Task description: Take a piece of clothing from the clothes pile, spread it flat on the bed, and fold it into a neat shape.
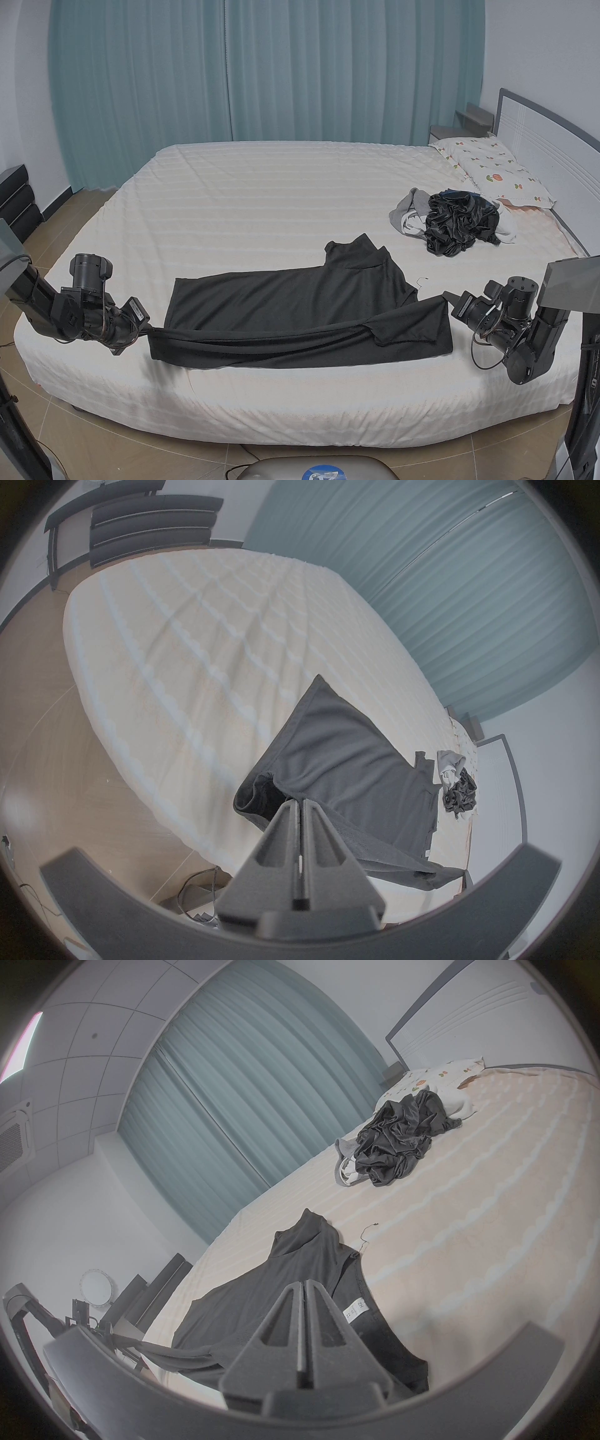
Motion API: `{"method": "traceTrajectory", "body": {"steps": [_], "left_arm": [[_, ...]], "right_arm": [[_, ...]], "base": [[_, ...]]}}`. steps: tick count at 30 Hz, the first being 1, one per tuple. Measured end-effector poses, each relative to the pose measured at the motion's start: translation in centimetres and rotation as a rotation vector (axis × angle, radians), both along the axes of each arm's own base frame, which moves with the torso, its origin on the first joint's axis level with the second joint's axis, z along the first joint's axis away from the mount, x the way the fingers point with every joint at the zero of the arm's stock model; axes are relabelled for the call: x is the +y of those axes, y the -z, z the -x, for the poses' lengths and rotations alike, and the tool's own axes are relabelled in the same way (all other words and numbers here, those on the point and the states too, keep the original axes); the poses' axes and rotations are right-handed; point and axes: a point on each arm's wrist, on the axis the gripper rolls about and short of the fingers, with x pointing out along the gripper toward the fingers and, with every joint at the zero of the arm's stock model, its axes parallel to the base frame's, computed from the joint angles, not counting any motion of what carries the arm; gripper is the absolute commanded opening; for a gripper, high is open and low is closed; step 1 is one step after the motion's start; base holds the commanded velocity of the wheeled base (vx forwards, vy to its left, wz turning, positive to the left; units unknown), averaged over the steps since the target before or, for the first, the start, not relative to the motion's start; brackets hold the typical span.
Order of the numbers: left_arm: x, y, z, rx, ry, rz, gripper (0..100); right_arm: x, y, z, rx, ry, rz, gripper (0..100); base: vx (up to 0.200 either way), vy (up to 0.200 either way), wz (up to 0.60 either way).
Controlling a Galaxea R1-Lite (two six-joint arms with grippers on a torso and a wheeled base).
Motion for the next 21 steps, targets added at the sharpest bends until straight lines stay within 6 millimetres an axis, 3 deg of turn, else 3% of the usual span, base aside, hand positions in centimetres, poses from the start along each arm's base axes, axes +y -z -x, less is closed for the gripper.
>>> {"method": "traceTrajectory", "body": {"steps": [8, 21], "left_arm": [[0.0, -1.6, 0.7, -0.047, -0.001, -0.009, 0], [0.1, -2.2, 1.4, -0.063, 0.016, -0.04, 0]], "right_arm": [[-0.1, -1.2, 1.0, -0.007, -0.009, -0.008, 0], [-0.7, -2.8, 2.6, -0.023, -0.038, -0.02, 0]], "base": [[0.0, 0.0, 0.0], [0.0, 0.0, 0.0]]}}
